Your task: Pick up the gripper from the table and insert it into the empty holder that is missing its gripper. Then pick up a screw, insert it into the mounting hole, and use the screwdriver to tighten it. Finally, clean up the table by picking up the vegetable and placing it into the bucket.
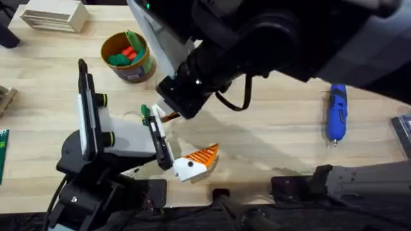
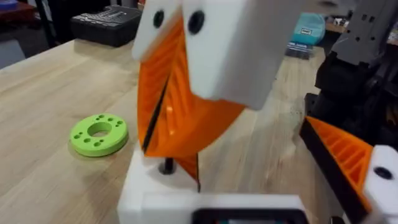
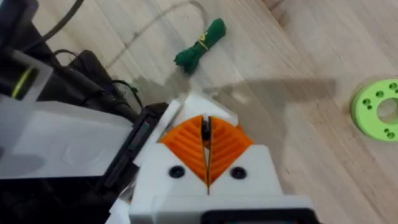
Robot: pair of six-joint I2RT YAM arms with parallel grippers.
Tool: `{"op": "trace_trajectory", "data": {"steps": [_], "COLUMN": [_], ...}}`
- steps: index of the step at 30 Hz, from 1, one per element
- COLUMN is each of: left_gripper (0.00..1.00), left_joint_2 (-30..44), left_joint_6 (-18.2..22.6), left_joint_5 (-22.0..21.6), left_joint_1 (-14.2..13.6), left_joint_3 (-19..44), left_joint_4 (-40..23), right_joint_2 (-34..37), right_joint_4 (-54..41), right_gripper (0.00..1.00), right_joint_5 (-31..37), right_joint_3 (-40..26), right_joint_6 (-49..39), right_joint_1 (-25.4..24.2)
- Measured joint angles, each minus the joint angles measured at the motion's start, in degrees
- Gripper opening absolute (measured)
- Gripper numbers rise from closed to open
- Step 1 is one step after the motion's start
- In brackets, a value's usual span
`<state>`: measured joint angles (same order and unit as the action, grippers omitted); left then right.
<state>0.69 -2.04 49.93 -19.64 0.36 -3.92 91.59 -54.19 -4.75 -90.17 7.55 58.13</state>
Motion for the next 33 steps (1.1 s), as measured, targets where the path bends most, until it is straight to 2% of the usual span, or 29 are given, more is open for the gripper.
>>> {"op": "trace_trajectory", "data": {"steps": [22,24,27,29,33], "left_gripper": [0.987,0.987,0.987,0.987,0.987], "left_joint_2": [0.07,0.07,0.07,0.04,0.04], "left_joint_6": [-0.79,-0.77,-0.98,-0.69,0.01], "left_joint_5": [0.04,0.04,-0.01,-0.04,0.02], "left_joint_1": [0.04,0.04,0.07,0.07,0.07], "left_joint_3": [0.0,0.0,0.0,0.0,0.0], "left_joint_4": [-0.07,-0.04,-0.04,0.04,0.09], "right_joint_2": [1.71,1.75,1.79,1.79,1.21], "right_joint_4": [0.35,0.16,0.02,-0.88,-1.48], "right_gripper": [0.019,0.226,0.638,0.898,0.902], "right_joint_5": [-1.09,-1.62,-0.75,-0.25,-0.65], "right_joint_3": [-0.22,-0.22,-0.31,-0.35,-0.31], "right_joint_6": [-0.53,-0.67,-1.19,-1.4,-1.18], "right_joint_1": [0.09,0.09,-0.06,-2.18,-2.99]}}
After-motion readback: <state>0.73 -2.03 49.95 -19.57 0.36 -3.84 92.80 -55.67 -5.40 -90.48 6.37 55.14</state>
